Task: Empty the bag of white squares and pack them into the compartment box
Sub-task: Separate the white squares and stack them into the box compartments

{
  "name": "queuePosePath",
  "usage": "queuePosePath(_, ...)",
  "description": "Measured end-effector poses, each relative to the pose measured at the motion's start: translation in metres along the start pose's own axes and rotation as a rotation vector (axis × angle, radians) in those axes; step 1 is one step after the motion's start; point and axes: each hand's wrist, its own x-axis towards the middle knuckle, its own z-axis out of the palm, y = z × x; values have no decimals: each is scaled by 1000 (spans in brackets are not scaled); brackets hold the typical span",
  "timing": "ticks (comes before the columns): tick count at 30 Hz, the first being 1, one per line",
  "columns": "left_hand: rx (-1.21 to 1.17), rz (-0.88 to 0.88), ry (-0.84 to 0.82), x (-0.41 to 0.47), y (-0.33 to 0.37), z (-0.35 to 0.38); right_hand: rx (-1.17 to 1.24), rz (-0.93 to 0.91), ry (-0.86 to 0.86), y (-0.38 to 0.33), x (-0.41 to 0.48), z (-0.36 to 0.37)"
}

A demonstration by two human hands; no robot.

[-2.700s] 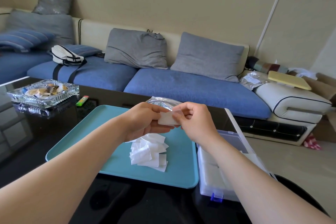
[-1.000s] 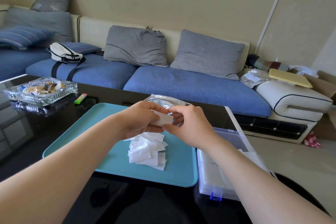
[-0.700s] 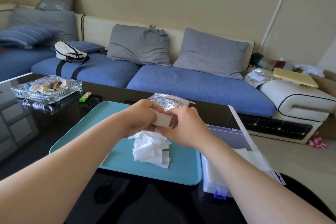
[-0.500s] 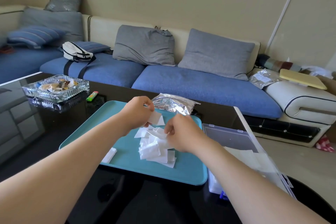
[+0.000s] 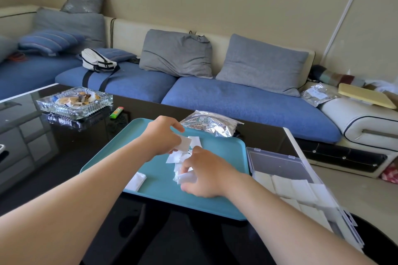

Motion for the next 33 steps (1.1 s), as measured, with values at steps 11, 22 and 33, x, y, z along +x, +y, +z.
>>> queuePosePath(11,-33,-45,21,8,7,9,307,160,-11,12,-4,-1)
queuePosePath(22,-314,-119,-65,10,12,20,860,271,590,29,-4,-25)
queuePosePath(33,-594,-37,-384,-4,30,26,1009,419,659,32,-1,-23)
